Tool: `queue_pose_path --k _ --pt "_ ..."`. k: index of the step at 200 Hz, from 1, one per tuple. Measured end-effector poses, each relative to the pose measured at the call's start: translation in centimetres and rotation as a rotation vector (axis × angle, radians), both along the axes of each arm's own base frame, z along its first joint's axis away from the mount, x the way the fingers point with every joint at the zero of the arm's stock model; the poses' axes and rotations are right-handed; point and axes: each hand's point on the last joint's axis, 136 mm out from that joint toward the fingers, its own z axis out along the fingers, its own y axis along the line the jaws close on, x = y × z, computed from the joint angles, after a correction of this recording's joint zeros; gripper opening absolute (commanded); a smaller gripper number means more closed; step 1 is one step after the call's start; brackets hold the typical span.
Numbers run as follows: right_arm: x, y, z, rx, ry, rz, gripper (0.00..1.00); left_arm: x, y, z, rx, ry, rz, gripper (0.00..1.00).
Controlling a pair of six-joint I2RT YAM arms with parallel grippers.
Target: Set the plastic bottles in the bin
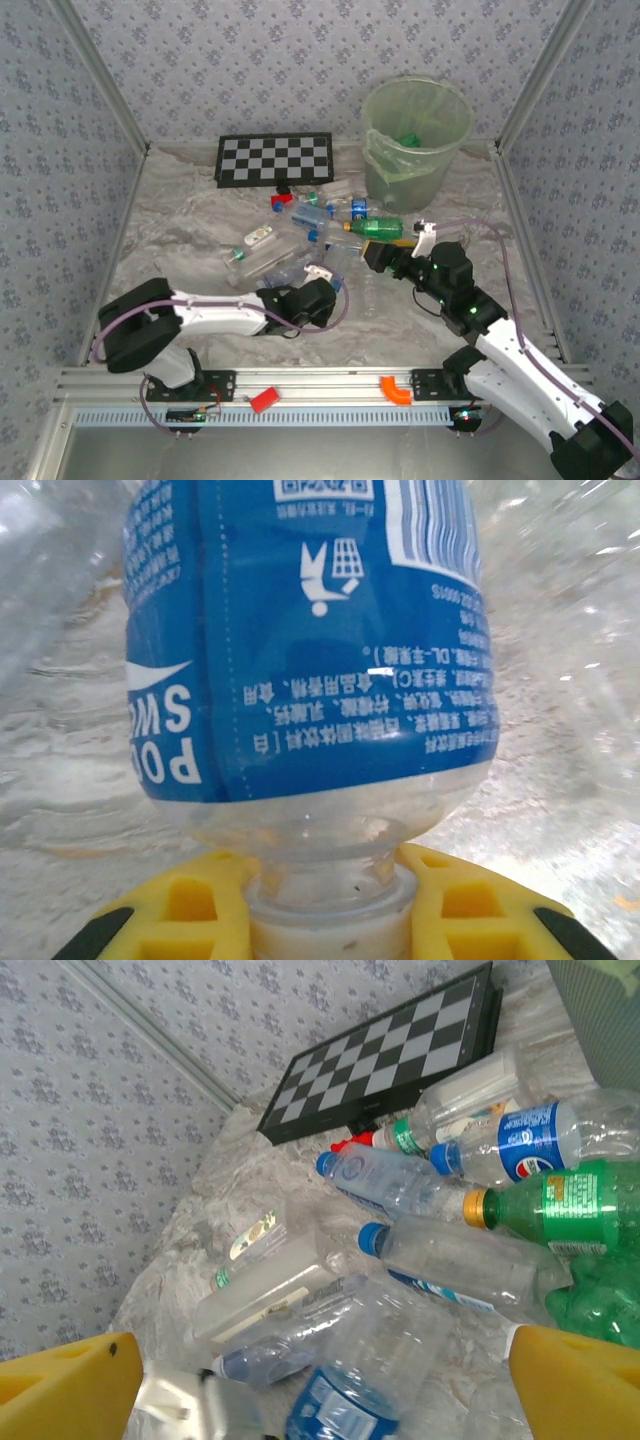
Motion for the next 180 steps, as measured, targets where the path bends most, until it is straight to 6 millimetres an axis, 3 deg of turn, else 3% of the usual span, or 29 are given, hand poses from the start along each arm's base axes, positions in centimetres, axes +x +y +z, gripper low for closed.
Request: queue_pose_path --k 29,74,140,180 --pt "0.3 1.2 -0.9 -0.009 0.045 0.048 0.91 -0.1 0.3 3.5 -0.085 -0.082 -0.042 0.16" --pt "1.3 4.5 -0.2 0.03 0.09 0.171 0.9 -0.2 0.9 7.5 -0.179 -0.197 -0.098 0.16" --pt "2.0 9.0 0.0 0.081 0.167 0.331 0.87 -0.6 1.5 10.0 -0.222 -0.262 -0.137 0.15" --pt "1.6 11.0 -0.8 0.1 0.231 0.41 0.71 -0.7 1.6 10.4 -0.226 -0.274 -0.149 0.16"
